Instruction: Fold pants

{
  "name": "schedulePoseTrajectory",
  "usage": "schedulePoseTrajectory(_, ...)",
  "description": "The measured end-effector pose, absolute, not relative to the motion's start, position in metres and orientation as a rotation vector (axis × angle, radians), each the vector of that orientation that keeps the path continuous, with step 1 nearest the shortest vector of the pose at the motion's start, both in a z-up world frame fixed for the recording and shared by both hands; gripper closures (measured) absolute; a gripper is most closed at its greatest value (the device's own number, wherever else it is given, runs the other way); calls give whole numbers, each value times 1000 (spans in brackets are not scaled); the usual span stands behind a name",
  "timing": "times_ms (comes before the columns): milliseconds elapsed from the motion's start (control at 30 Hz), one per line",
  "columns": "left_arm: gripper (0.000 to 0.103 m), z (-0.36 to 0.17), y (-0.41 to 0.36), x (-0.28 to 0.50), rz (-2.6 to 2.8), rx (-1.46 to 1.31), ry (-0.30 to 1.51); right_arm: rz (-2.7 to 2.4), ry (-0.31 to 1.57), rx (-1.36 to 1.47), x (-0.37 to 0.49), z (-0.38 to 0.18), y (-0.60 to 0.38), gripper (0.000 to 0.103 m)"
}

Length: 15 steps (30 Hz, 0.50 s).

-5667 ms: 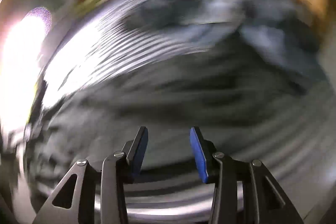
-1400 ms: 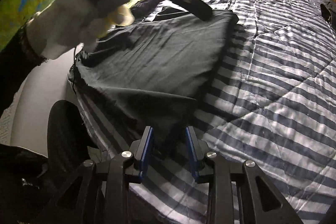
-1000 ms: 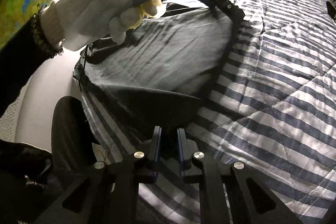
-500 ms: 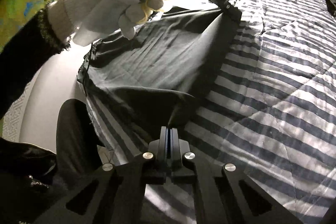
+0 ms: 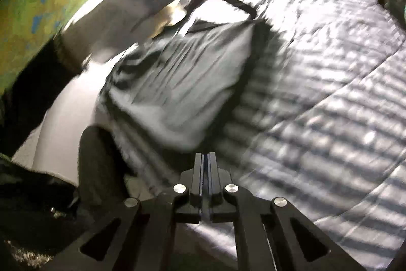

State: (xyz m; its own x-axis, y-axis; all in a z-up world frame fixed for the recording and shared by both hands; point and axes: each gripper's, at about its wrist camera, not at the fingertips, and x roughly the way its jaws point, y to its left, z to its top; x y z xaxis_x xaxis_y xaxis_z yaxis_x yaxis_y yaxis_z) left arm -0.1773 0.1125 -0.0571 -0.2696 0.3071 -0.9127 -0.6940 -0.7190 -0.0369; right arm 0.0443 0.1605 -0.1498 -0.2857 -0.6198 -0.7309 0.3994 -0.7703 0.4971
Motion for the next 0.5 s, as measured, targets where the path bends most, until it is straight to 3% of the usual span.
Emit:
schedulePoseTrajectory(167,24,-50,54,-141,2095,-1367,389,-2233,-312,1269,-9,-132,166,99)
schedulePoseTrajectory(467,24,-117,-17,-44,2113,-1527,306,-2199,-181,1386,-138,-172,105,99)
schedulePoseTrajectory(500,24,-126,-24,-39,2113,-1554,291,-2215,-170,1410,-147,-177,105,102)
